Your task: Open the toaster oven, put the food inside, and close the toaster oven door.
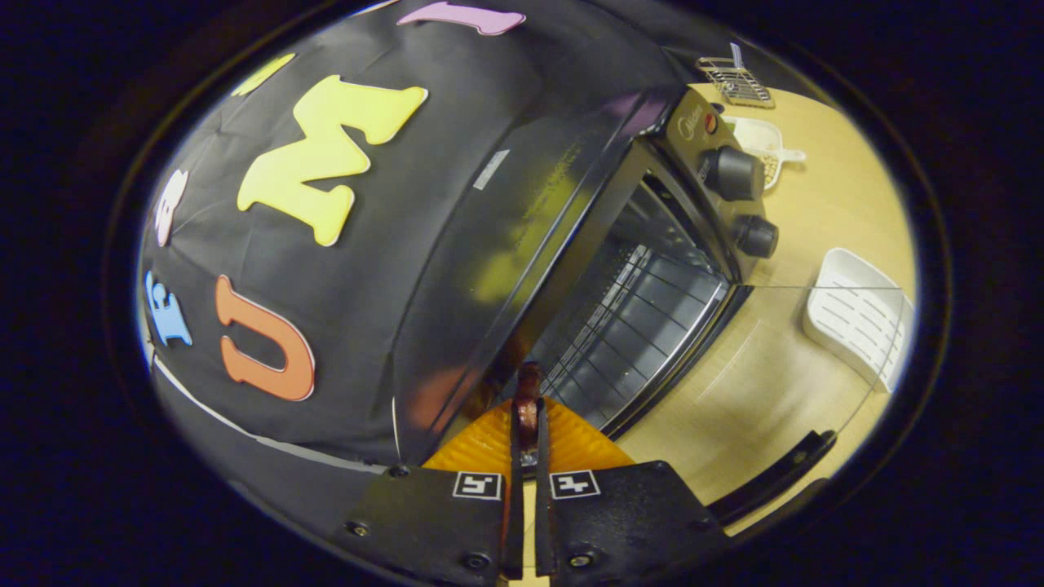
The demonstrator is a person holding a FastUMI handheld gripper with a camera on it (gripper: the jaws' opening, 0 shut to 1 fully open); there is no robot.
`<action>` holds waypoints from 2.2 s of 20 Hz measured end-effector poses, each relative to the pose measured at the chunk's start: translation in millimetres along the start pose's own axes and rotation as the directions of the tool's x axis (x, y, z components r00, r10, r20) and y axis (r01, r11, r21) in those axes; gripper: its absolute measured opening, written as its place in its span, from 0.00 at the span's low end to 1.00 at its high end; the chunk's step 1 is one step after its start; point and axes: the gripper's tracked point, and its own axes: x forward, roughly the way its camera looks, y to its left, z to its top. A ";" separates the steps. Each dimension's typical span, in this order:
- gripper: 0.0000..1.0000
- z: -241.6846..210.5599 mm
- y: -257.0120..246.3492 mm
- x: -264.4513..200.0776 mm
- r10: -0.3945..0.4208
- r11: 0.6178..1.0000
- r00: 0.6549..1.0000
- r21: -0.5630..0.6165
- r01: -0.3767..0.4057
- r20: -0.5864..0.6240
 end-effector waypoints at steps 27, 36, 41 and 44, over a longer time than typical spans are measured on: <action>0.99 -52.5 -24.5 -161.8 0.059 0.671 0.980 -0.734 0.103 0.191; 0.99 -98.9 -97.7 -133.3 -0.039 0.561 0.987 -0.814 0.152 0.158; 0.99 -104.1 -123.6 -98.7 -0.116 0.566 0.986 -0.808 0.163 0.117; 0.99 -90.9 -118.5 -87.8 -0.109 0.536 0.984 -0.825 0.177 0.140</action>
